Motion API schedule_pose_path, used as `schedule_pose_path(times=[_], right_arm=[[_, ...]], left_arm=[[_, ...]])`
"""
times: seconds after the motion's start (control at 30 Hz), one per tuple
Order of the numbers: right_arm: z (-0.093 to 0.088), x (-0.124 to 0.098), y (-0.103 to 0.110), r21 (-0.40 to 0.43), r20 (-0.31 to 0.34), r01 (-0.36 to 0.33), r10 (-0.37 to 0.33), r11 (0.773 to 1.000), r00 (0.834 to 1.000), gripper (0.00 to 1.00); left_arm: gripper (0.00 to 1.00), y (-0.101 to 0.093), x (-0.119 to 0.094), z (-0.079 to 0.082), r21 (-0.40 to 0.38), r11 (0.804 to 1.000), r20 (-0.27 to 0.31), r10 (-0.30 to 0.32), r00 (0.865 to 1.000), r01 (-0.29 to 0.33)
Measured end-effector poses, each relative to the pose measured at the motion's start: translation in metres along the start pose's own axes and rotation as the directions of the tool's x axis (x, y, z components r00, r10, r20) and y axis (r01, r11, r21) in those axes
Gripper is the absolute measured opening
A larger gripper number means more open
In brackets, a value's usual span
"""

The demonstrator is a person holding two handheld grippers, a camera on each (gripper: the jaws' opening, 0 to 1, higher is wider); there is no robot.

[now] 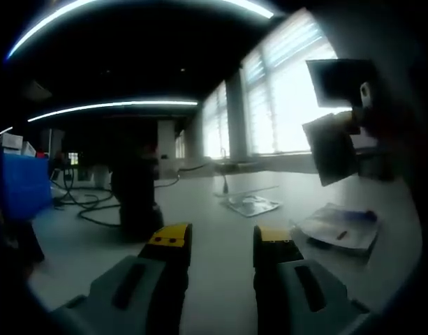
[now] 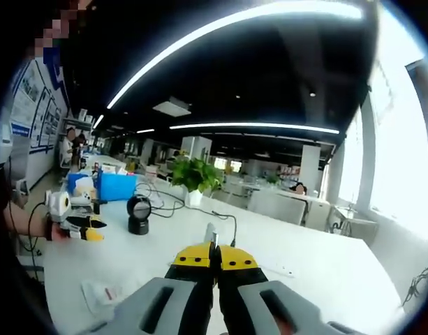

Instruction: Clip sheet goods on table flip sheet goods clip sheet goods scan sheet goods put sheet goods back to table

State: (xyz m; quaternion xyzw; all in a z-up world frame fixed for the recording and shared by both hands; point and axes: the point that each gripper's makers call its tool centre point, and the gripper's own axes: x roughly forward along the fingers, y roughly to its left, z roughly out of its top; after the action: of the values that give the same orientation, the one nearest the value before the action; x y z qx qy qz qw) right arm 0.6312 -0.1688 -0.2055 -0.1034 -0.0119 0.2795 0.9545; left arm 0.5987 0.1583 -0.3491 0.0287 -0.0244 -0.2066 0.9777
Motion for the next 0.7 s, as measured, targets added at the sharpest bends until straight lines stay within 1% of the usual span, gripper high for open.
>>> schedule_pose_path(times=[0.13,0.43,0.7], right_arm=[[0.002,0.012,0.005,-0.004,0.001,-0.020,0.020,1.000,1.000,0.00],[0.008,0.035,0.013,-0.011,0.003,-0.050,0.050,0.999,0.999,0.00],[0.009,0.056,0.024,-0.025,-0.005,-0.078,0.078,0.997,0.997,0.00]], left_arm=[[0.28,-0.001,0.000,0.000,0.017,1.000,0.000,-0.004,1.000,0.004],[0.28,0.001,0.000,0.002,0.008,1.000,0.012,-0.002,1.000,0.002],[0.28,0.002,-0.001,0.004,0.003,1.000,0.019,-0.002,1.000,0.002]])
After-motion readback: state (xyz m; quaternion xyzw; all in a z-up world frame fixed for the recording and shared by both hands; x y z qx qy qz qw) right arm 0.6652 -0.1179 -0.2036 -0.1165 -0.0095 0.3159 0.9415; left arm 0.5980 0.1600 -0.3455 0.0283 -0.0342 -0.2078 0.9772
